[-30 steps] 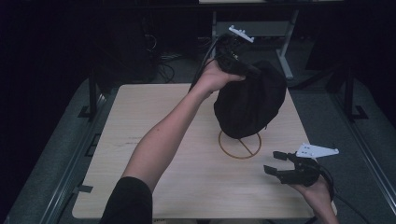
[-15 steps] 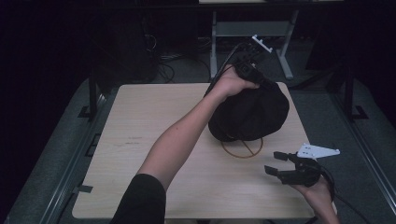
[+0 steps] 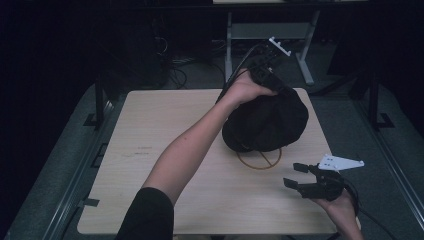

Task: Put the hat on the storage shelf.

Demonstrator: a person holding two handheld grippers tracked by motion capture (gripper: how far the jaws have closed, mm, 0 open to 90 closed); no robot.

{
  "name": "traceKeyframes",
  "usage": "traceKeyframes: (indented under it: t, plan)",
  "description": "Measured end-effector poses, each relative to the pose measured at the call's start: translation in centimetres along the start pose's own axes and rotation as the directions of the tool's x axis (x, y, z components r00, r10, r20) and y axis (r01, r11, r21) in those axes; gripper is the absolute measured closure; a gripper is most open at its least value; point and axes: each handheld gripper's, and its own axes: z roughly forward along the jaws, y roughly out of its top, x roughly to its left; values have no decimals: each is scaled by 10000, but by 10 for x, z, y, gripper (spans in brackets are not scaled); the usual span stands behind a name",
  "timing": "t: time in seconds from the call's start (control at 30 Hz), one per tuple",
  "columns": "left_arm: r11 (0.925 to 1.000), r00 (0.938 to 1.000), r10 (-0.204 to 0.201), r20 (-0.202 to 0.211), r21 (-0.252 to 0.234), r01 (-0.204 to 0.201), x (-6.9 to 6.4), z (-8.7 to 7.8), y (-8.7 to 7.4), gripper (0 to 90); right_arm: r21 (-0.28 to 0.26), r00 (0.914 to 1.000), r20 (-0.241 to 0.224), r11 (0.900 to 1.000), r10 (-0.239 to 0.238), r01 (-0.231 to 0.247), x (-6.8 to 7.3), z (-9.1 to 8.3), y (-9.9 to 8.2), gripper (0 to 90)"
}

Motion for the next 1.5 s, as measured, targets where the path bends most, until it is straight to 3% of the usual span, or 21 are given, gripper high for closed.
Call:
traceKeyframes:
  t: [0.33,0.5,0.97,1.13,1.5]
  plan:
    - [9998,9998,151,-131,-92,-152,-4,-14,-2,439,12,10000,33,10000,-81,81,0,0,-1,257]
    - [9992,9996,200,-207,-340,-207,-9,-30,-15,392,27,9999,54,10000,-90,90,0,1,-1,256]
    - [9962,9967,168,-797,-843,-236,-19,-79,-61,349,69,9997,227,10000,70,-72,-1,1,0,214]
    - [9934,9938,51,-1111,-1135,-178,-24,-98,-89,338,146,9984,467,9994,304,-311,-2,0,-1,177]
    - [9870,9878,-346,-1515,-1607,100,-33,-124,-136,307,392,9979,618,9990,179,-203,0,2,-2,157]
